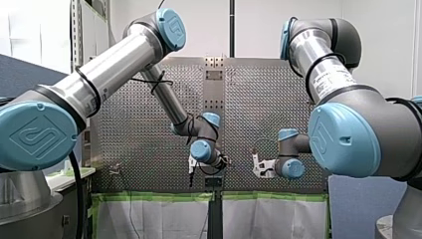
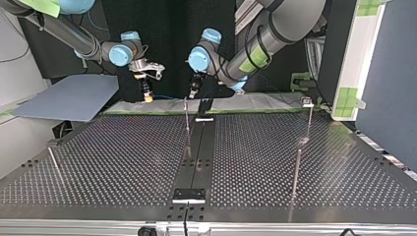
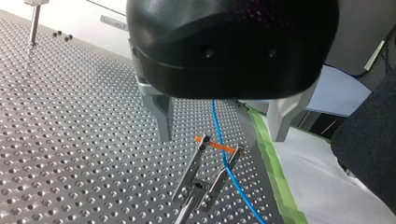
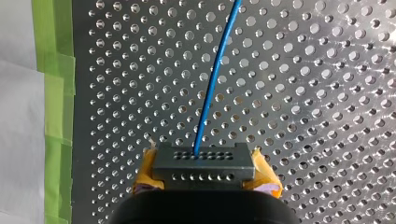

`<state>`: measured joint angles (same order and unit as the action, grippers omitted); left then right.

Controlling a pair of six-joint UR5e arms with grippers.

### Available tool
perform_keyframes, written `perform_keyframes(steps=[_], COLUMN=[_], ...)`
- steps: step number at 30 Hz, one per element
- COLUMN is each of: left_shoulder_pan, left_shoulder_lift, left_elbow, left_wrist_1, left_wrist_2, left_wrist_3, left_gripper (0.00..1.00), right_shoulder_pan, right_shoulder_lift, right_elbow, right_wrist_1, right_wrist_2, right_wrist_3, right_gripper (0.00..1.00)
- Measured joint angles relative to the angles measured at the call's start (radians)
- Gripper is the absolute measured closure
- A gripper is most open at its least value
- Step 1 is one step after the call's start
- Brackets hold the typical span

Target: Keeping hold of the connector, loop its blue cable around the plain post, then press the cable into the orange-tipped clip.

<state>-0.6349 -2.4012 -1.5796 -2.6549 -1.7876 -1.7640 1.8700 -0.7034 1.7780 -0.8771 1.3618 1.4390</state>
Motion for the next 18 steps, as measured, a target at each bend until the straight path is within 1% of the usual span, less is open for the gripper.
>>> perform_keyframes(steps=[7,10,14,18], left_shoulder_pan=[-0.001,-0.002,-0.003,-0.008], left_shoulder_lift=[0.0,0.0,0.016,0.043], left_elbow=[0.0,-0.002,-0.019,-0.048], left_wrist_1=[0.0,-0.011,-0.026,-0.01], left_wrist_2=[-0.001,-0.006,-0.028,-0.055], left_wrist_3=[-0.002,0.001,0.016,0.022], left_gripper=[0.0,0.0,0.0,0.0], right_shoulder_pan=[0.0,0.0,0.0,0.0], right_shoulder_lift=[0.0,0.0,0.0,0.0], right_elbow=[0.0,0.0,0.0,0.0], right_wrist_1=[0.0,0.0,0.0,0.0], right_wrist_2=[0.0,0.0,0.0,0.0], right_wrist_3=[0.0,0.0,0.0,0.0], right_gripper=[1.0,1.0,1.0,1.0])
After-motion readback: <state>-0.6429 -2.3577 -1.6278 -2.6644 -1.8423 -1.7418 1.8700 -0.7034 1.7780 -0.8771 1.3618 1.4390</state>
